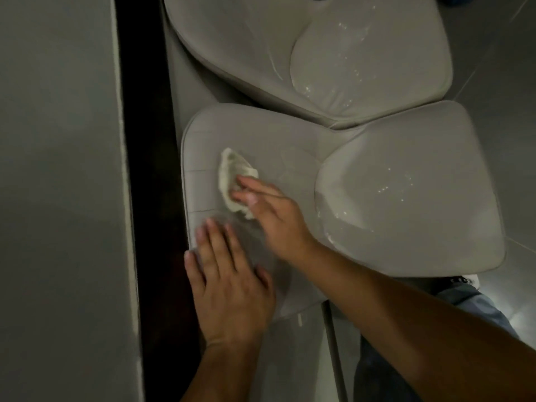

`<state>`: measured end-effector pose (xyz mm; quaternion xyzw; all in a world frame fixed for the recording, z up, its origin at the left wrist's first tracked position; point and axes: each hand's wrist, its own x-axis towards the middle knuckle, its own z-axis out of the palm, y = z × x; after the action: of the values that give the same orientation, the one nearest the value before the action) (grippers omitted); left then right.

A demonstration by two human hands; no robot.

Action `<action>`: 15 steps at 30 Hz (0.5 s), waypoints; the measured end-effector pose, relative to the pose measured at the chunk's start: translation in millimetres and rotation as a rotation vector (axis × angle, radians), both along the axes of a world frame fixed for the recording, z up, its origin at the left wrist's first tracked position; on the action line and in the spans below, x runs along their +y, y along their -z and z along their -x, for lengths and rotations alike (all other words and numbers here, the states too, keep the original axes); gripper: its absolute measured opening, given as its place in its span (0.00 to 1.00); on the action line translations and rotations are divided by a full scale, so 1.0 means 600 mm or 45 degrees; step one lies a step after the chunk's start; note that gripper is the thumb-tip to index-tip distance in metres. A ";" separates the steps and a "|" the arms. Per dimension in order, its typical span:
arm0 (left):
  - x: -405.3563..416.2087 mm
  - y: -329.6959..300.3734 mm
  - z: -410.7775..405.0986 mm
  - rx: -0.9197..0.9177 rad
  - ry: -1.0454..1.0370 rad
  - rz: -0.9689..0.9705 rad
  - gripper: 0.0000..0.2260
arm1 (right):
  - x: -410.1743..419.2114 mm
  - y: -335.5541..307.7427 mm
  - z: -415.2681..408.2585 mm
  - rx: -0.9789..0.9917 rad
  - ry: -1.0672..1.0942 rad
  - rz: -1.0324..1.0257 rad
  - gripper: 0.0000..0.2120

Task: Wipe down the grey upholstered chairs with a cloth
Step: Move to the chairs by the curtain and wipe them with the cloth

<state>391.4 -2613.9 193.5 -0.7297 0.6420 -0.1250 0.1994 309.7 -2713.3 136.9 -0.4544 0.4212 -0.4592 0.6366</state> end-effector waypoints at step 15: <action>-0.004 0.008 0.003 -0.084 0.011 -0.025 0.37 | -0.083 0.061 -0.072 0.840 -0.122 0.591 0.26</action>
<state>389.8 -2616.1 188.9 -0.7203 0.6395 -0.1438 0.2270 352.9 -2763.0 100.1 -0.7283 0.4661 -0.3414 0.3684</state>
